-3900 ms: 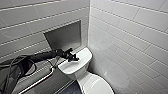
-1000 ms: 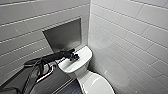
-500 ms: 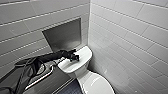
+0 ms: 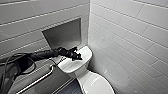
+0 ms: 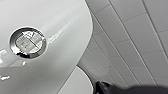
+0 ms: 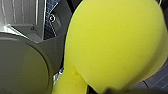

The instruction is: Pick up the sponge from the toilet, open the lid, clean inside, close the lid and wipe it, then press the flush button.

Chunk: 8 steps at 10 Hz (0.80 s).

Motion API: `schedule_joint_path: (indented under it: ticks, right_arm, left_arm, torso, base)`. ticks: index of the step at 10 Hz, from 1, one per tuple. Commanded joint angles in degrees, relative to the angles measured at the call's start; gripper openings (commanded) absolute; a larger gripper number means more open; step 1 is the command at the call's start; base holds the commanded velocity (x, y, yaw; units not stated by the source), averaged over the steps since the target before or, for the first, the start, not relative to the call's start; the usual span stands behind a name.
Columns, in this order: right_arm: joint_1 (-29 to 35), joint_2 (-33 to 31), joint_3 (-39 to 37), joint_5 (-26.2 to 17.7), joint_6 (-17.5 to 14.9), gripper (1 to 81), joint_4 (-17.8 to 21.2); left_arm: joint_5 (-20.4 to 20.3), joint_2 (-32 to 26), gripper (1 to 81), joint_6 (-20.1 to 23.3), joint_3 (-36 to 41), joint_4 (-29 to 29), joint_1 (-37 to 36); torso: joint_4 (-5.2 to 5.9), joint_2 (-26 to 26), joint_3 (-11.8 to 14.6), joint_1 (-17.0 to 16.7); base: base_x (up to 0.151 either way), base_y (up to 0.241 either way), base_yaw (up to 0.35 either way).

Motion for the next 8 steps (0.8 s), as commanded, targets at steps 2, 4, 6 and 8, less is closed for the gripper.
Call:
schedule_joint_path:
  ticks: [2, 4, 6, 8]
  right_arm:
    - [0.0, -1.1, 0.7, -3.8, -0.3, 1.0, -0.2]
    - [0.0, -1.2, 0.6, -3.8, -0.3, 1.0, -0.2]
    - [-0.1, -1.0, 0.0, -3.8, -0.3, 1.0, -0.2]
    - [-0.3, -0.9, -0.4, -3.8, -0.3, 1.0, -0.1]
  left_arm:
    - [2.2, -15.8, 1.0, -4.7, 23.4, -0.9, -4.3]
    - [1.8, -22.6, 1.0, -4.7, 31.4, 2.1, 4.1]
    - [0.6, -27.3, 1.0, -4.7, 34.9, 6.6, 15.0]
    - [-5.3, -28.8, 1.0, -4.4, 35.1, 14.8, 29.9]
  torso:
    - [0.0, 0.0, 0.0, 0.0]
    - [0.0, 0.0, 1.6, 0.0]
    - [0.0, 0.0, 3.2, 0.0]
    - [0.0, 0.0, 6.9, 0.0]
  base:
    - [0.0, 0.0, 0.0]
    - [0.0, 0.0, 0.0]
    - [0.0, 0.0, 0.0]
    - [0.0, 0.0, 0.0]
